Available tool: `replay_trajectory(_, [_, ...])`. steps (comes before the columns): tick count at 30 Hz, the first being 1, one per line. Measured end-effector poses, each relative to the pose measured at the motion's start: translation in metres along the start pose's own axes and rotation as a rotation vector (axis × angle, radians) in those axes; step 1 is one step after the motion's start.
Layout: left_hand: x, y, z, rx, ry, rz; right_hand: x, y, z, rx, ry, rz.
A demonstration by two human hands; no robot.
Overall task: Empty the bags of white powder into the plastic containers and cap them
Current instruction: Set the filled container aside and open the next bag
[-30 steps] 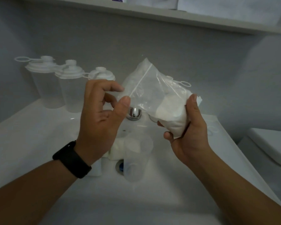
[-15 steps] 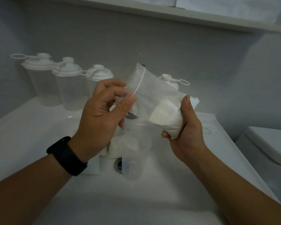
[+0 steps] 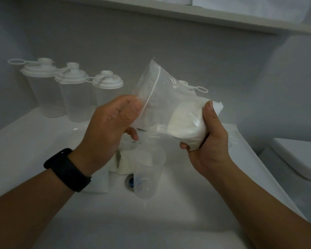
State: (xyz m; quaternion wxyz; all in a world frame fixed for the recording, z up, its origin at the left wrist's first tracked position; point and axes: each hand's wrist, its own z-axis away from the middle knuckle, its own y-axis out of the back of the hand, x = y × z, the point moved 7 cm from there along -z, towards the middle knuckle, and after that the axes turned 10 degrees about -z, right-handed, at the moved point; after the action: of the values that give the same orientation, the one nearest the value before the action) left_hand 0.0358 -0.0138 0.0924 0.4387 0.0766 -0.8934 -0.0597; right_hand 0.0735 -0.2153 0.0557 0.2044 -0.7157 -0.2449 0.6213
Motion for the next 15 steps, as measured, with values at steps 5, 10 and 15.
replay_trajectory(5, [0.001,0.004,0.001,0.081,-0.033,-0.108,0.009,0.004,-0.001,0.024,-0.036,0.050])
replay_trajectory(10, [0.002,-0.001,0.004,0.095,-0.078,-0.060,0.013,0.000,0.000,0.014,-0.068,0.035])
replay_trajectory(15, [0.000,0.002,0.020,0.168,-0.208,-0.042,-0.013,0.010,-0.007,0.029,-0.002,-0.011])
